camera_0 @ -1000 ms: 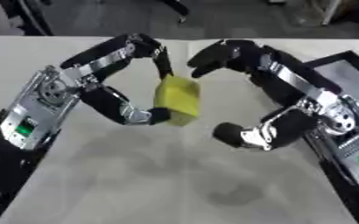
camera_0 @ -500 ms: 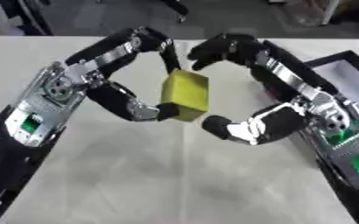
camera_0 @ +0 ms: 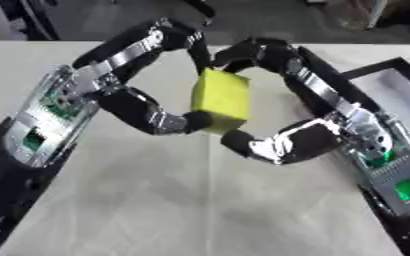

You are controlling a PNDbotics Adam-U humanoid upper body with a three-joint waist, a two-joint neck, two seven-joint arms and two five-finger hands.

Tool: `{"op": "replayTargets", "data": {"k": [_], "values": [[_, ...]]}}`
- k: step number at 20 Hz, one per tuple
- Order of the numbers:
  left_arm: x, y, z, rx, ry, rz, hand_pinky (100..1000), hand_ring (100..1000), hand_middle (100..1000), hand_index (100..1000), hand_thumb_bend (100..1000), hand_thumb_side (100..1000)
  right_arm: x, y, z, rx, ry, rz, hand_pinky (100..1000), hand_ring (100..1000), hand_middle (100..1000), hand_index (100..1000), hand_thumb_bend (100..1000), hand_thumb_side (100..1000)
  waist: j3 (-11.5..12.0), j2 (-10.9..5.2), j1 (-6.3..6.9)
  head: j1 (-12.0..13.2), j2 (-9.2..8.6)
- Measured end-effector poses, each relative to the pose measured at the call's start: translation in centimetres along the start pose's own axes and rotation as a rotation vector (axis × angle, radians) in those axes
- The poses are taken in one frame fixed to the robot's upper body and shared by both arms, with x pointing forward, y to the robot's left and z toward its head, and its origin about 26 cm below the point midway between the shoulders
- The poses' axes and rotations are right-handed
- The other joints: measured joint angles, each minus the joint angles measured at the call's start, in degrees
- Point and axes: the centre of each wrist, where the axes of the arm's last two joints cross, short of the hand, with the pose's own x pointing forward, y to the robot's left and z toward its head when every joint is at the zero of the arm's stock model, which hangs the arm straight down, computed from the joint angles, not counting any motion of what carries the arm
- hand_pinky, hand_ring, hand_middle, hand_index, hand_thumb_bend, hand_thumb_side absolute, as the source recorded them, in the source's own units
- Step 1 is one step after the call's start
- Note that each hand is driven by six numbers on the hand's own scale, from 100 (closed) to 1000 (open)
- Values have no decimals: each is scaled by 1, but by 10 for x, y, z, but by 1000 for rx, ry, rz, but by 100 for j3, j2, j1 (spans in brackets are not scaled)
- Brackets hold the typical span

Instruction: Pick up the objects with one hand, pass them to the other hand, and then place them into the box on the other side of the table.

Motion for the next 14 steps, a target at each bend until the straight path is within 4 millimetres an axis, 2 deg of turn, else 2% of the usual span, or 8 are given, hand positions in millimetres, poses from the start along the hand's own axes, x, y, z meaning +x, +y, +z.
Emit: {"op": "replayTargets", "data": {"k": [8, 14], "values": [[8, 3, 0, -4, -13, 10, 791, 554, 489, 558, 397, 289, 0, 0, 0, -4, 7, 15, 752, 689, 723, 824, 435, 453, 4, 0, 0, 0, 0], [9, 3, 0, -5, -16, 10, 792, 555, 490, 559, 395, 288, 0, 0, 0, -17, 19, 9, 723, 669, 680, 762, 408, 440, 4, 0, 0, 0, 0]]}}
